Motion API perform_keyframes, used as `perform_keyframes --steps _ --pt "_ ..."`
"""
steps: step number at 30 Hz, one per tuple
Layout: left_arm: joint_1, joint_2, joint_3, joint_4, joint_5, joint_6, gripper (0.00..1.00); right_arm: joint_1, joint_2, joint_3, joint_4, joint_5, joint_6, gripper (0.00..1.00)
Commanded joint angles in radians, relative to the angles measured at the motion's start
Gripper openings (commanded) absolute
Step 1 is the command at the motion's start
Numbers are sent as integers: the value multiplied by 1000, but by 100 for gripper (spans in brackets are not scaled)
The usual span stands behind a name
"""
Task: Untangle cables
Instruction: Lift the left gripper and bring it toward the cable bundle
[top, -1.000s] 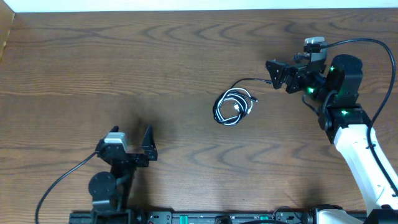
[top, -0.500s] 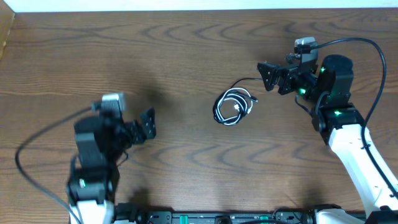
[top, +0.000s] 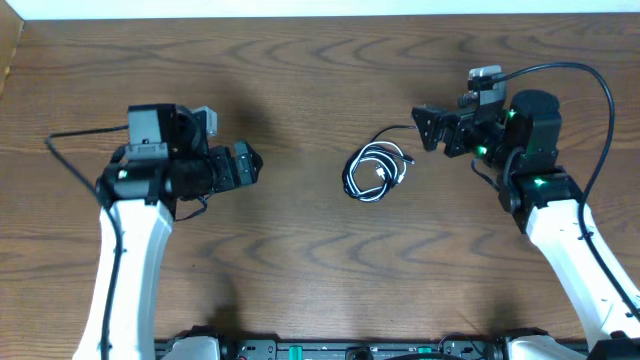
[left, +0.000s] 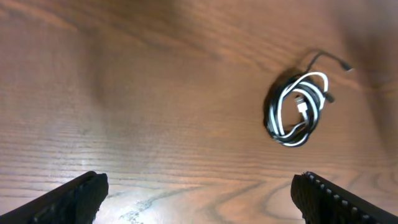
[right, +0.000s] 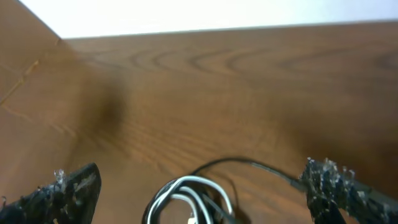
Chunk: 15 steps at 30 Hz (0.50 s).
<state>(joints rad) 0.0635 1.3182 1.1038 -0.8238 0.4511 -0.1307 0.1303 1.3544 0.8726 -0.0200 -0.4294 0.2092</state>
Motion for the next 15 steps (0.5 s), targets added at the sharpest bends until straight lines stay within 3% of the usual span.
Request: perform_keyframes --steps 1,5,6,10,15 --pt "-2 32 15 -5 19 6 98 27 8 20 -16 -6 -1 99" --pt "-1 59 15 -1 -72 6 12 47 18 19 -27 -6 0 99" --pt "-1 62 15 -1 -96 5 8 55 23 18 -27 -6 0 99" --pt "-1 69 14 7 -165 -23 8 97 61 16 -10 -6 0 99" --pt "-1 69 13 21 -334 -141 8 152 127 16 54 -6 7 99"
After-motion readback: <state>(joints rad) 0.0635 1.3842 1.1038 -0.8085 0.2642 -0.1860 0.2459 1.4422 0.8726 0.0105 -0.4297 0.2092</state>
